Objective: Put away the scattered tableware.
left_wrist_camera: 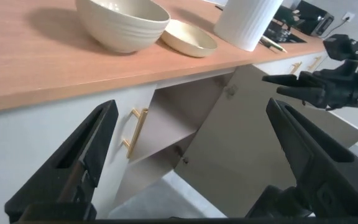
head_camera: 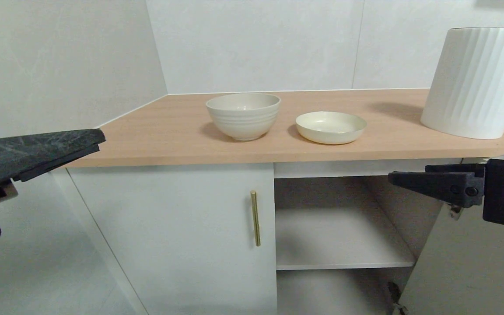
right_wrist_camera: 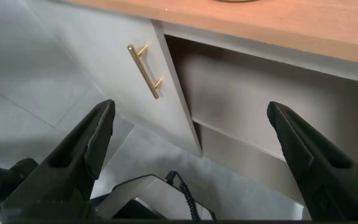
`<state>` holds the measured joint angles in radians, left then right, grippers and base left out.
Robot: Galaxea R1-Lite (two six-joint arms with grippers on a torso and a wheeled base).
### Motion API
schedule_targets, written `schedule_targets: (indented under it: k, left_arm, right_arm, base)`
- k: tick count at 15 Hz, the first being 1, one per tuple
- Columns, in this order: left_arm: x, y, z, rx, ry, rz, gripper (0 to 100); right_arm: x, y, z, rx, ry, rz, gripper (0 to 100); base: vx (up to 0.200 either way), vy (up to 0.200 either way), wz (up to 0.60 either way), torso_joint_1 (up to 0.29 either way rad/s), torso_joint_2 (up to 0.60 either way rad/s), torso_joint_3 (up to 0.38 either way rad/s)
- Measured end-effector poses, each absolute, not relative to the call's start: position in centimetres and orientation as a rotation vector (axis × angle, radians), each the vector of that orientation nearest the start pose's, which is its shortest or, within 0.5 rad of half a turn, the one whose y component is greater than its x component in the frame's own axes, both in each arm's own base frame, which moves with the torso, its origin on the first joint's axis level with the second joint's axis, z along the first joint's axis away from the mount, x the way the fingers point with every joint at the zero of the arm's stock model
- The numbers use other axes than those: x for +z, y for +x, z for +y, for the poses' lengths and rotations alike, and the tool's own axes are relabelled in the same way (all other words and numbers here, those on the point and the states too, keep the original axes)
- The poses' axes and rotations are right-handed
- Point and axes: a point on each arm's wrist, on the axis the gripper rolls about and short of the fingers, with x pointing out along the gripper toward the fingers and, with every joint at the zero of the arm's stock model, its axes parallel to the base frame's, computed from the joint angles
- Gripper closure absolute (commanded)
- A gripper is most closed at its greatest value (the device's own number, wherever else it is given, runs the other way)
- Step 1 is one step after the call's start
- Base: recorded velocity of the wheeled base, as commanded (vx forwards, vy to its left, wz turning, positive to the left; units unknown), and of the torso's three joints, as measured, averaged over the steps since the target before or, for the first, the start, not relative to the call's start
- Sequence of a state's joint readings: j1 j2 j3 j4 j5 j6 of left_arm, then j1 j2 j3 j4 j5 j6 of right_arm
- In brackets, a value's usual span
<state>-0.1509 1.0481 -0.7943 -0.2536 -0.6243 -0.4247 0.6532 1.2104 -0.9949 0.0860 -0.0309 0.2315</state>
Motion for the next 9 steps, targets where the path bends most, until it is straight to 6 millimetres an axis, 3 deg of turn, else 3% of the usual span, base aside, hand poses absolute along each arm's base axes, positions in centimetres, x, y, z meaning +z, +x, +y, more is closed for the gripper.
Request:
schedule_targets:
  k: [4,9]
  left_arm:
    - [28.79,13.52,-3.46,-0.787,-0.406,0.181,0]
    - [28.64,14.24,-3.75,-0.857,-0.483,0.254,0]
  right_arm:
    - [28.32,14.35,10.90,0.580,0.109,0.370,0]
    - [28.20,14.72,10.89,0.570,0.109,0.376,0]
  base:
    - [0.000,0.000,0.00,0.078,-0.24,-0.255]
    - [0.000,0.000,0.00,0.143,-0.51,-0.305]
